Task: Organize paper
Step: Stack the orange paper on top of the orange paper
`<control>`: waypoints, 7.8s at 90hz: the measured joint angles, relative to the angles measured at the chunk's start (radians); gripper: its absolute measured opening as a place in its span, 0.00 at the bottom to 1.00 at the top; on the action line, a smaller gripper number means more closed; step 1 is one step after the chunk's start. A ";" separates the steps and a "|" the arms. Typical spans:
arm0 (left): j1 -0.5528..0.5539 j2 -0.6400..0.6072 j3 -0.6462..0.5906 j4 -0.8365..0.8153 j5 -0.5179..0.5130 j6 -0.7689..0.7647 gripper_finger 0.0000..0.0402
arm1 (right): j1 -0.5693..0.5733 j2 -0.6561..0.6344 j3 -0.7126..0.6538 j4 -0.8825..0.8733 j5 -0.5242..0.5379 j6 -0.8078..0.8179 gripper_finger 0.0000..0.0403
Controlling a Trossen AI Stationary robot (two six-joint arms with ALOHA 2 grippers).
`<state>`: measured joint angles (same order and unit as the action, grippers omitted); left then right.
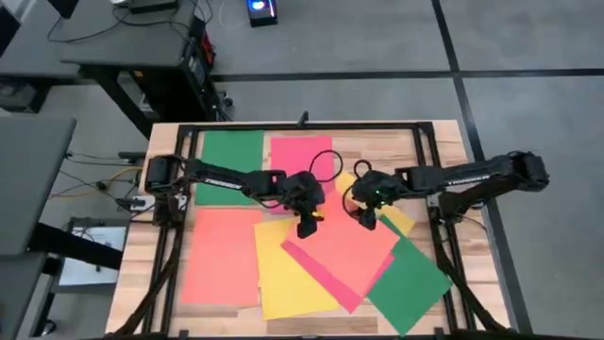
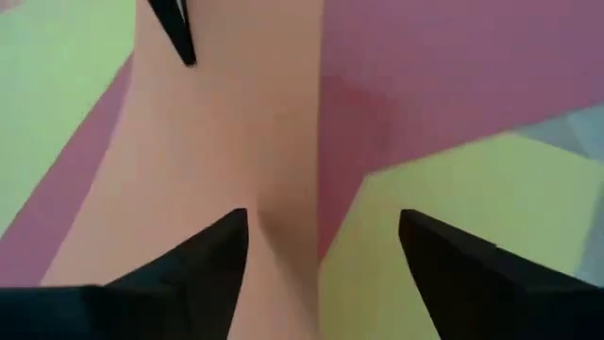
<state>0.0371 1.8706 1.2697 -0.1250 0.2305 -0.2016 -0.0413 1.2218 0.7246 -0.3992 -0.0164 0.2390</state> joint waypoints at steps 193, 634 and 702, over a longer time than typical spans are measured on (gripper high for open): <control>-0.269 -0.291 0.666 -1.048 -0.323 -0.106 0.00 | 0.138 0.423 0.543 0.470 -0.334 0.045 0.00; -0.345 -0.056 -0.192 -0.407 -0.242 0.024 0.38 | 0.111 0.111 0.724 0.360 -0.401 -0.073 0.00; -0.480 -0.062 0.031 -0.666 -0.295 -0.129 0.38 | 0.130 0.094 0.724 0.336 -0.401 -0.072 0.00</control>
<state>-0.4425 1.8082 1.3004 -0.7913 -0.0642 -0.3310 0.0884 1.3162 1.4483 -0.0633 -0.4176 0.1670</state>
